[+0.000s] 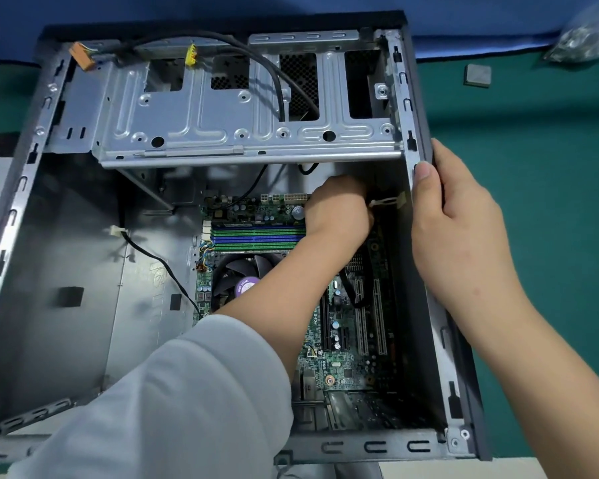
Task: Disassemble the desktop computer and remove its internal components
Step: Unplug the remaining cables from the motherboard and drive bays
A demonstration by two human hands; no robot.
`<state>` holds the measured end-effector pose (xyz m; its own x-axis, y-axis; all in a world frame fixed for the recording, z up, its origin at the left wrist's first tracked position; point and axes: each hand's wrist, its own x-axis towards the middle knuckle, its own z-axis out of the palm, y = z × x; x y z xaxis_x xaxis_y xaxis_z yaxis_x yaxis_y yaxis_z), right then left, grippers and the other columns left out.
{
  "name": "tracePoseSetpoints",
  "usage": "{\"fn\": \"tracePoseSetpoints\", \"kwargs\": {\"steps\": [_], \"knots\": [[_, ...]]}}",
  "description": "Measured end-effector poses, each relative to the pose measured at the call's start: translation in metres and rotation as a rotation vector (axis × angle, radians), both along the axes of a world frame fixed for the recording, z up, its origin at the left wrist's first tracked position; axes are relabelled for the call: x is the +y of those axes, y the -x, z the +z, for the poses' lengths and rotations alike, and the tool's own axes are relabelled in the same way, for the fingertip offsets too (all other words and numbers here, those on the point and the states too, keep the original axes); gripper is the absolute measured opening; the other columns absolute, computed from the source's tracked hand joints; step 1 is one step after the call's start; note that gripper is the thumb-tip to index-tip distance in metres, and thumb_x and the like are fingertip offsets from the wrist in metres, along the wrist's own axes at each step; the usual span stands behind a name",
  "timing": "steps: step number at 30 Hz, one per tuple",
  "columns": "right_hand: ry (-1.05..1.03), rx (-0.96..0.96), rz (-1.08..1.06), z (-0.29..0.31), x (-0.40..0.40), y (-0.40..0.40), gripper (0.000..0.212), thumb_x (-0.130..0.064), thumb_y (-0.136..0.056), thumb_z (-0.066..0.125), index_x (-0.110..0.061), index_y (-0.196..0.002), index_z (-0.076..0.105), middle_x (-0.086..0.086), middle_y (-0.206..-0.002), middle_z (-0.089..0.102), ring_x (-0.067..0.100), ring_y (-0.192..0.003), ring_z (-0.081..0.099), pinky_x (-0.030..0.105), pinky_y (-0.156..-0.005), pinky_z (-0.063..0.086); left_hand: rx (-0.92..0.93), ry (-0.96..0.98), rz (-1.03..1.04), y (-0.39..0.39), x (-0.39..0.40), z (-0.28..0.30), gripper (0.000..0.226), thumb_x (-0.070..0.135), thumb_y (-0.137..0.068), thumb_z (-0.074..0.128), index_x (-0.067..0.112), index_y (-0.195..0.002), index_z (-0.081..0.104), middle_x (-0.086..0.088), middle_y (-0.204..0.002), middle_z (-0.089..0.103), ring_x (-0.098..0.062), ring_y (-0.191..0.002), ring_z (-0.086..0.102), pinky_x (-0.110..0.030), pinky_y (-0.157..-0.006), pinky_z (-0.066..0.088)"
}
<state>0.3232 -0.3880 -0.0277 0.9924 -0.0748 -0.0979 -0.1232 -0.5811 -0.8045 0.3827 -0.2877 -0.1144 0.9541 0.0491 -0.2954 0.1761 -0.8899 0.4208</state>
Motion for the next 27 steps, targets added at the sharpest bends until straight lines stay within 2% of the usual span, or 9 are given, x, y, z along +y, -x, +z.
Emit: {"fn": "tracePoseSetpoints", "kwargs": {"steps": [3, 8, 11, 15, 23, 27], "knots": [[0.002, -0.008, 0.005, 0.0006, 0.0003, 0.0, 0.034, -0.024, -0.102, 0.031, -0.027, -0.13, 0.05, -0.005, -0.101, 0.064, 0.012, -0.085, 0.052, 0.023, -0.068, 0.033, 0.005, 0.032, 0.038, 0.0011, -0.0017, 0.0016, 0.027, 0.026, -0.085, 0.062, 0.028, -0.112, 0.066, 0.0, -0.109, 0.066, -0.025, -0.1, 0.063, -0.028, -0.075, 0.048], [0.006, 0.009, 0.008, 0.0, -0.0007, 0.0001, 0.036, -0.026, -0.103, 0.03, -0.025, -0.135, 0.047, -0.002, -0.116, 0.064, 0.017, -0.101, 0.055, 0.022, -0.074, 0.034, 0.007, 0.015, -0.026, 0.0013, -0.0007, 0.0051, 0.028, 0.019, -0.084, 0.061, 0.023, -0.112, 0.066, -0.006, -0.108, 0.066, -0.028, -0.101, 0.062, -0.031, -0.082, 0.05], [0.013, 0.019, 0.017, -0.0007, -0.0011, -0.0006, 0.038, -0.027, -0.103, 0.029, -0.024, -0.138, 0.044, 0.0, -0.121, 0.063, 0.02, -0.106, 0.054, 0.023, -0.079, 0.035, -0.013, 0.004, -0.027, 0.0015, -0.0013, 0.0051, 0.026, 0.016, -0.083, 0.06, 0.02, -0.108, 0.066, -0.008, -0.105, 0.066, -0.03, -0.098, 0.062, -0.031, -0.076, 0.048], [0.004, 0.007, 0.015, -0.0002, -0.0012, -0.0007, 0.037, -0.025, -0.103, 0.03, -0.025, -0.136, 0.046, -0.002, -0.117, 0.064, 0.016, -0.1, 0.054, 0.021, -0.073, 0.033, 0.031, 0.027, 0.036, -0.0018, -0.002, 0.0061, 0.031, 0.018, -0.082, 0.062, 0.022, -0.113, 0.065, -0.006, -0.11, 0.064, -0.028, -0.101, 0.062, -0.027, -0.072, 0.043], [0.018, 0.018, 0.016, 0.0013, -0.0002, 0.0004, 0.037, -0.026, -0.102, 0.029, -0.026, -0.136, 0.045, 0.0, -0.115, 0.064, 0.021, -0.101, 0.055, 0.025, -0.075, 0.035, -0.016, 0.029, -0.038, 0.002, 0.0007, 0.0068, 0.027, 0.02, -0.083, 0.062, 0.021, -0.11, 0.067, -0.007, -0.108, 0.066, -0.03, -0.099, 0.062, -0.032, -0.082, 0.051], [0.026, 0.023, 0.016, 0.0009, -0.0006, -0.0003, 0.038, -0.026, -0.103, 0.029, -0.027, -0.137, 0.044, 0.0, -0.115, 0.064, 0.02, -0.099, 0.055, 0.024, -0.072, 0.033, 0.03, 0.064, 0.041, -0.0005, -0.0011, 0.007, 0.031, 0.017, -0.082, 0.062, 0.023, -0.112, 0.066, -0.006, -0.109, 0.065, -0.028, -0.101, 0.062, -0.028, -0.075, 0.047]]}}
